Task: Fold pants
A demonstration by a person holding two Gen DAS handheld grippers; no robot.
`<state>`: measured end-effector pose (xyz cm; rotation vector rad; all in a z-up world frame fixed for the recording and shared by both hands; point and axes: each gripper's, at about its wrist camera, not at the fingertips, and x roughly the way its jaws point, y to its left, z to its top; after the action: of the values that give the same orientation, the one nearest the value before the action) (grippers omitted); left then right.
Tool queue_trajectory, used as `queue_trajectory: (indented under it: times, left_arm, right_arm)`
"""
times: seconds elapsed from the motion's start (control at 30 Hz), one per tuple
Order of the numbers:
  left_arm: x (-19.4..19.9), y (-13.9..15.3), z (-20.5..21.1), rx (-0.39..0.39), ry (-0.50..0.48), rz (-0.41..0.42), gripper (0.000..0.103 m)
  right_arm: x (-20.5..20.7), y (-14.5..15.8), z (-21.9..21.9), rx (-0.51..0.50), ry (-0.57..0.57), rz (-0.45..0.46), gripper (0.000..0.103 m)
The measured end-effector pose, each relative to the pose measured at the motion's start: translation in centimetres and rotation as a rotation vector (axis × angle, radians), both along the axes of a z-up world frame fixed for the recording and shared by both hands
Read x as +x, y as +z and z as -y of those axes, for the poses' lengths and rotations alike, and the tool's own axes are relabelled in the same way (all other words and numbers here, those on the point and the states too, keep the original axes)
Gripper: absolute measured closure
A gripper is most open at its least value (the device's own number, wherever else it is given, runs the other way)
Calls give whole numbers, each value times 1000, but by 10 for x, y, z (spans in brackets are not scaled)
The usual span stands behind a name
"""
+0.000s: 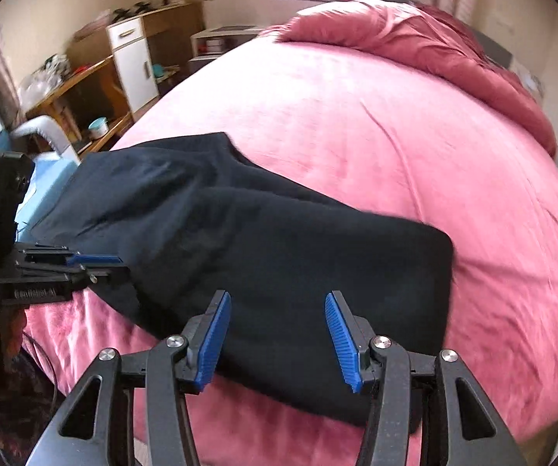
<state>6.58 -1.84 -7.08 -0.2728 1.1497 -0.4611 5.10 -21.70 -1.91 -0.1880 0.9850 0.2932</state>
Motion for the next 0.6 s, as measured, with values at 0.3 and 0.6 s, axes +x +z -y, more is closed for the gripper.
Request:
queue_trajectory:
  times: [0.3,0.6]
  left_arm:
    - [-11,7,-6,0,-12,41,78]
    - [-23,13,10,-26,-95,91,74]
  right_arm:
    - [26,-15,-20,-1,33,-12,50]
    - [63,-24,11,206,-81,-74,61]
